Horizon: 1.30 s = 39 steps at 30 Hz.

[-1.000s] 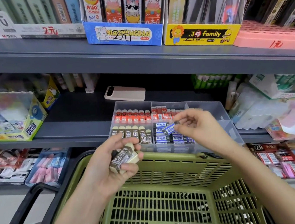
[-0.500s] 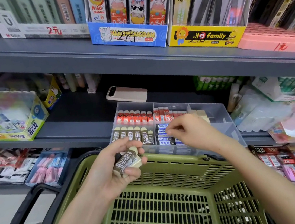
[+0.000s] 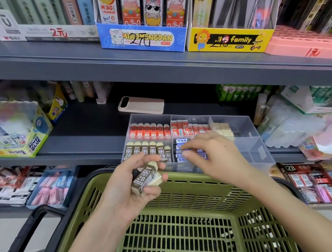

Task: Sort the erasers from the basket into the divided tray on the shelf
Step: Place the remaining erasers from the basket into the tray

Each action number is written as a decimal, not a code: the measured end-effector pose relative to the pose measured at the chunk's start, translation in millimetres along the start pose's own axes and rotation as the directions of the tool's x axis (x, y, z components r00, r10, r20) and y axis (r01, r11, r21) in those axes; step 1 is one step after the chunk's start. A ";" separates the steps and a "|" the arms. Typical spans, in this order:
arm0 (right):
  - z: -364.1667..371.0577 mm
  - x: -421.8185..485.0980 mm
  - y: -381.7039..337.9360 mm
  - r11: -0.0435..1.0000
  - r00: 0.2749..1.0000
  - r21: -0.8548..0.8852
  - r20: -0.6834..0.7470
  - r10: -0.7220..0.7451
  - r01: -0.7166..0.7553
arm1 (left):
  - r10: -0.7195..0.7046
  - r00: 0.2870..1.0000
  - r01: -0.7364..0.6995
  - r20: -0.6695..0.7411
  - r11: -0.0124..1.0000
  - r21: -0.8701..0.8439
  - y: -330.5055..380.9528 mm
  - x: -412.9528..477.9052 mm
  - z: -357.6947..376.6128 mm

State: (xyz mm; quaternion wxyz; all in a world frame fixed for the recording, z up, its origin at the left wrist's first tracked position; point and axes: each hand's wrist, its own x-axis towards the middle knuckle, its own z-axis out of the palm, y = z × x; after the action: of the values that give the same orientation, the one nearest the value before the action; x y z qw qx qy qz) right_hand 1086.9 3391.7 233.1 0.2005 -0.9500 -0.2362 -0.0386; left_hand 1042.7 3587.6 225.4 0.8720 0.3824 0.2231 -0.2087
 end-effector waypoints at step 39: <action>14.5 85.3 -28.6 0.981 0.985 0.101 -0.017 0.171 -0.169 | 0.481 0.839 -0.382 0.253 0.190 0.904 15.0 -1.9 -30.2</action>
State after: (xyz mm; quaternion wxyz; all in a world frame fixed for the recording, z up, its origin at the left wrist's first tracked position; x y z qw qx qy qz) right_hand 1148.8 3457.6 244.5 0.2529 -0.9550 -0.1533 -0.0219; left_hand 1042.3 3620.3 216.7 0.5019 0.8643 -0.0166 -0.0272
